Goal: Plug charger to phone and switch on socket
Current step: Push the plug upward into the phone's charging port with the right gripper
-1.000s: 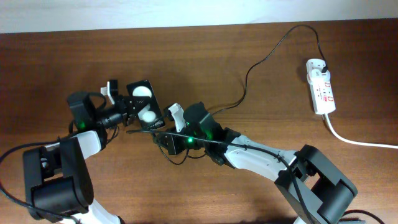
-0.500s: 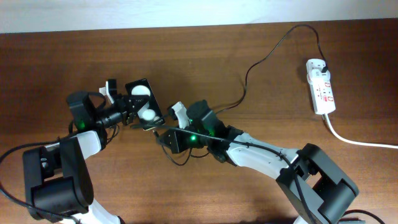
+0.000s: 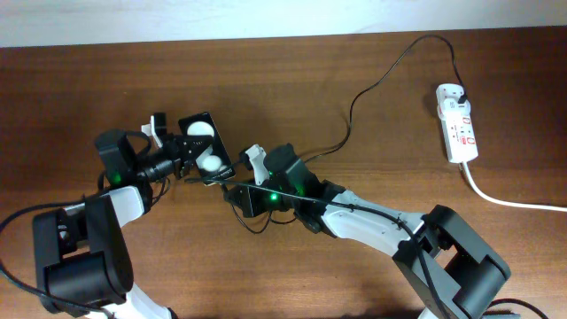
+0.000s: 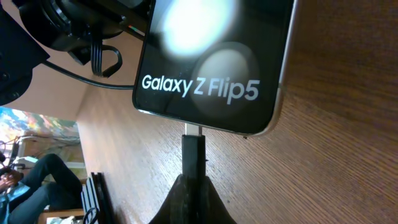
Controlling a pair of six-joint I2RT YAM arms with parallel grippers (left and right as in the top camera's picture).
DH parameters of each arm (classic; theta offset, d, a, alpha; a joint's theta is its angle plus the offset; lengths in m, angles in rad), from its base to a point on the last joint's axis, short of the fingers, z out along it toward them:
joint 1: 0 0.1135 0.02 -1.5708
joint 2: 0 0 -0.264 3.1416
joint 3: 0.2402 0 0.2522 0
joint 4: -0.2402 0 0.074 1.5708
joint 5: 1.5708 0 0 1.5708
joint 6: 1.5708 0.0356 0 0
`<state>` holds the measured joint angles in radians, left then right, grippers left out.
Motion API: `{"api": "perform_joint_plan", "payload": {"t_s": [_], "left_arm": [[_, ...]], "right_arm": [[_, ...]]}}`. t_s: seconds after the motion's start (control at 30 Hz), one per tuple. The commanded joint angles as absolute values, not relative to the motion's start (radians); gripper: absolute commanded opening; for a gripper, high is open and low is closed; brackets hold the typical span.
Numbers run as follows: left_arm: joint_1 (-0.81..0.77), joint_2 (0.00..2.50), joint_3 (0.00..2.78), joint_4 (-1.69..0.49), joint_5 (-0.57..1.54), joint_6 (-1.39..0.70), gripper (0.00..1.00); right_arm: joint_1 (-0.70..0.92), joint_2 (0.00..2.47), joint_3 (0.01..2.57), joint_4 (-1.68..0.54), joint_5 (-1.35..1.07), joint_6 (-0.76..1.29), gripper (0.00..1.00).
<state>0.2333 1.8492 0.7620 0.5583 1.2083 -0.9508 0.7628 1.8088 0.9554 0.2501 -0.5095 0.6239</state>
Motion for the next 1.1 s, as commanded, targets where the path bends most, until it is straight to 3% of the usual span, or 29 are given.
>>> {"api": "perform_joint_plan", "payload": {"t_s": [0.0, 0.4, 1.07], "left_arm": [[0.234, 1.824, 0.762, 0.564, 1.238, -0.958, 0.00], [0.234, 1.824, 0.762, 0.564, 1.235, -0.957, 0.00], [0.234, 1.824, 0.762, 0.564, 1.235, -0.957, 0.00]], "right_arm": [[0.765, 1.787, 0.956, 0.272, -0.493, 0.611, 0.04], [0.743, 1.787, 0.956, 0.273, -0.614, 0.599, 0.04], [0.736, 1.787, 0.956, 0.266, -0.498, 0.600, 0.04]]}}
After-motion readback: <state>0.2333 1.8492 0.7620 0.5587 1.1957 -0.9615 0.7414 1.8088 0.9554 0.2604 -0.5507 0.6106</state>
